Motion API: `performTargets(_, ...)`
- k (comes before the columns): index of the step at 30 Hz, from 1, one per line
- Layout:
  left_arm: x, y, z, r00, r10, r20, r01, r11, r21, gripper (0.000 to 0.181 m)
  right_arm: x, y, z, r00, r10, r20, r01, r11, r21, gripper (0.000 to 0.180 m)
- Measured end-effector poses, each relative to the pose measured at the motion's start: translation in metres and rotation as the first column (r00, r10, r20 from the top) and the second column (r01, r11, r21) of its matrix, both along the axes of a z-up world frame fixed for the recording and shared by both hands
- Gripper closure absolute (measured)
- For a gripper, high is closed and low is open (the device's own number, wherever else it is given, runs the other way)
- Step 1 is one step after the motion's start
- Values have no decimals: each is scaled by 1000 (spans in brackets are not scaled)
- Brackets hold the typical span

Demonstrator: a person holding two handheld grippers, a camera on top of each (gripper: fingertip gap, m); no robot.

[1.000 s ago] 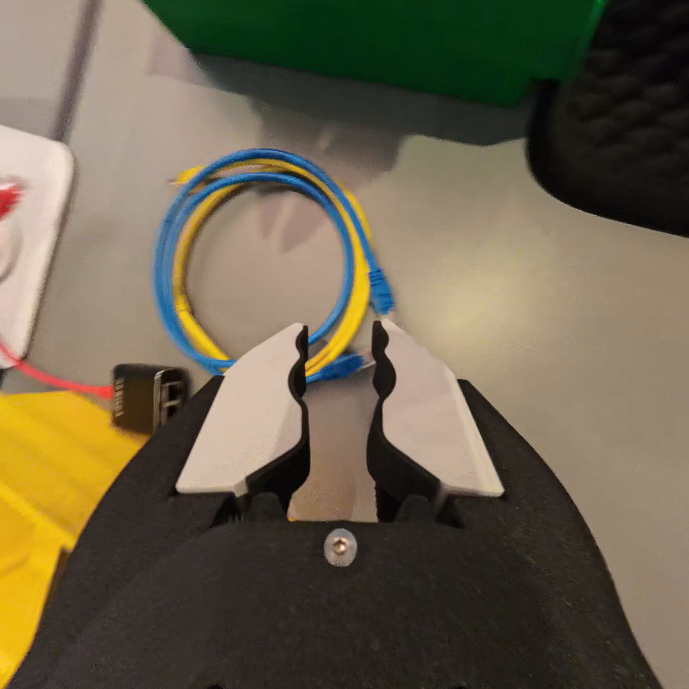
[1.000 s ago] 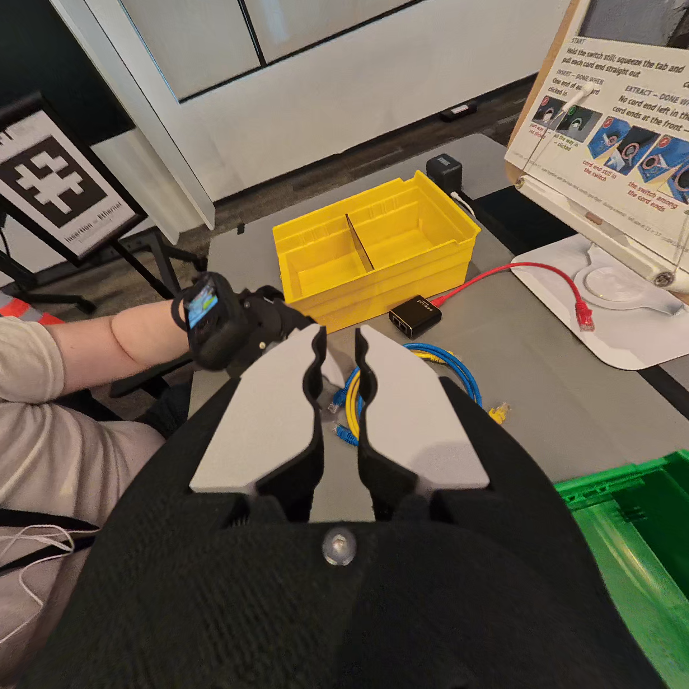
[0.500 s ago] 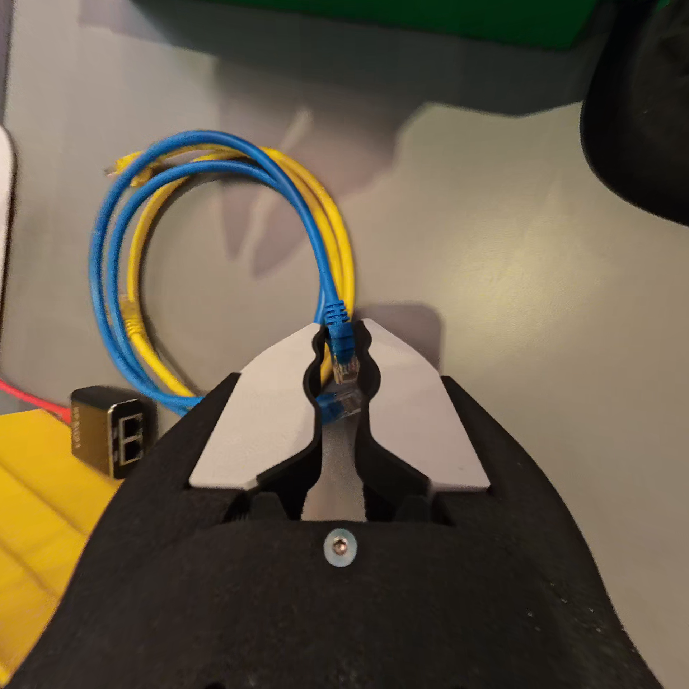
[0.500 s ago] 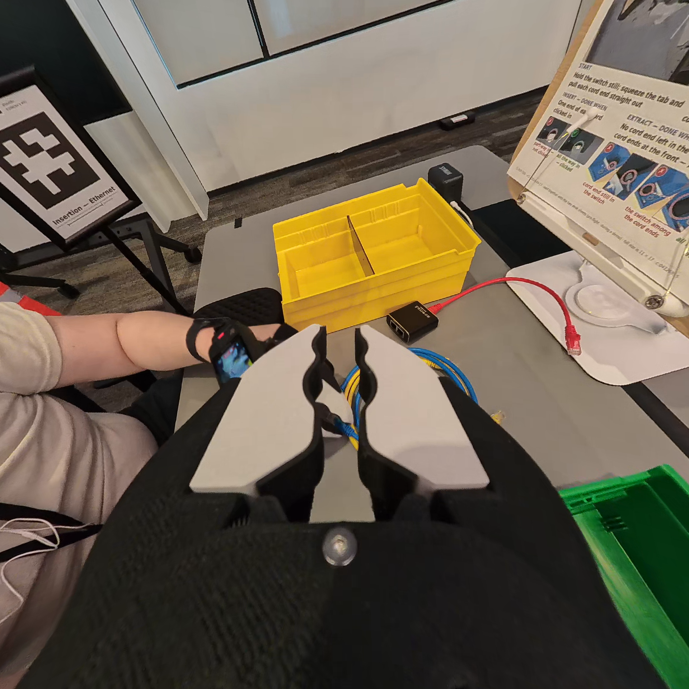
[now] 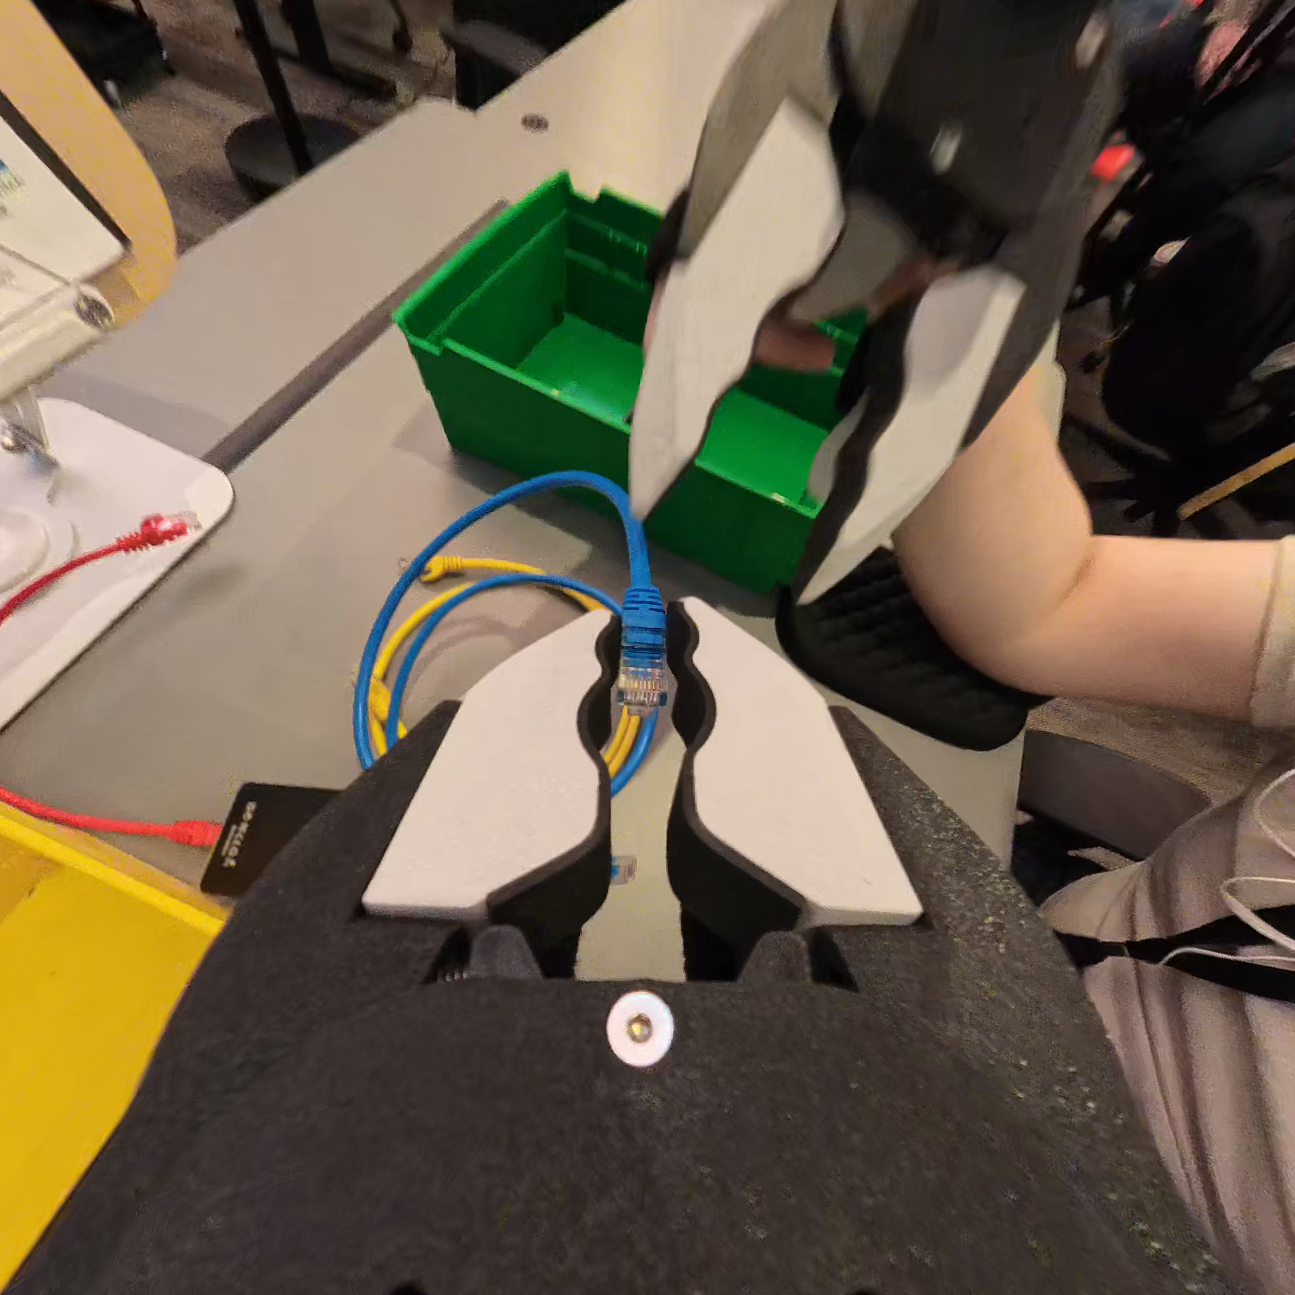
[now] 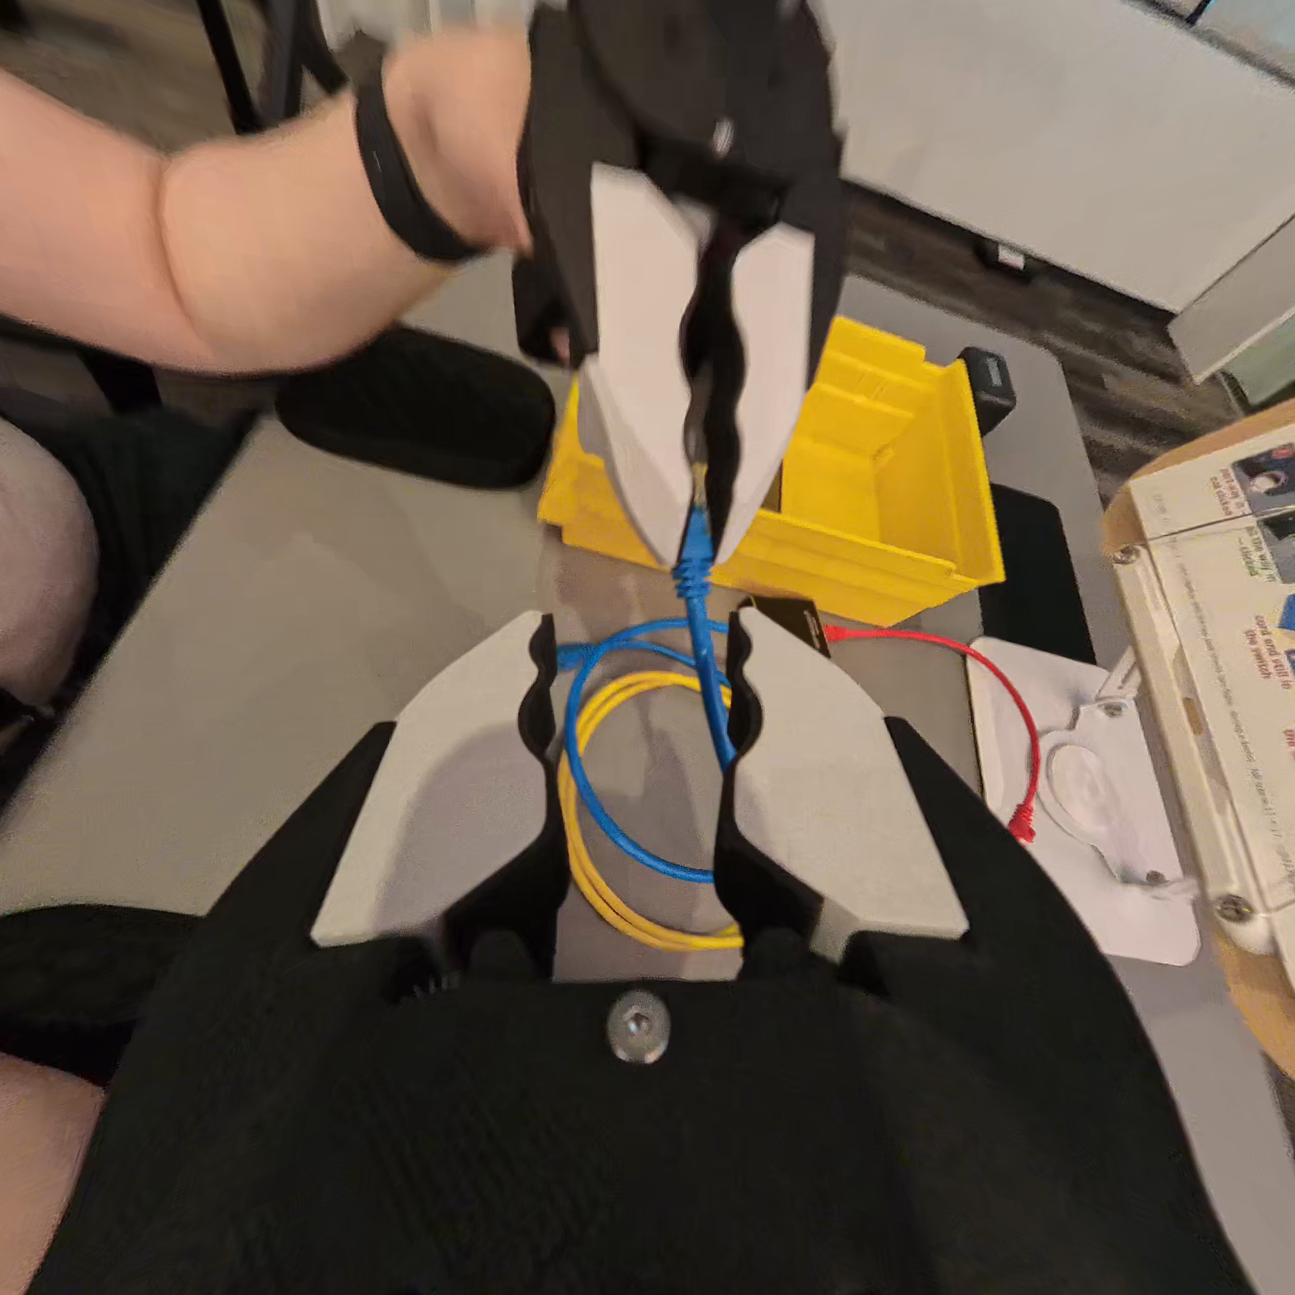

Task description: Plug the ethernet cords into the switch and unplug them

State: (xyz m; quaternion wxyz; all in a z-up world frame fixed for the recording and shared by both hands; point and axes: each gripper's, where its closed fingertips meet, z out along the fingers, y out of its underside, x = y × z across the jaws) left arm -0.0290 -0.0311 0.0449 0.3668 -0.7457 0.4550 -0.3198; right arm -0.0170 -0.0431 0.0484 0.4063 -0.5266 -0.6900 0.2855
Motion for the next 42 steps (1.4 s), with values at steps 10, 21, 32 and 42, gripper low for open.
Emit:
performTargets(10,-21,11,76,956,-104,276,51,980,193,152,-19,26,18,988,-108,-111,93,987,-131,175)
performTargets(21,-25,8,62,996,-61,-71,93,568,818,130,-14,13,15,995,-78,-58,51,928,-368,176)
performTargets(32,-10,5,42,981,-170,-97,180,589,788,159,-21,8,8,998,-56,-18,45,926,-375,176)
performTargets(42,-19,13,52,993,-117,-30,104,695,711,160,-27,17,15,993,-83,-79,73,989,-126,155)
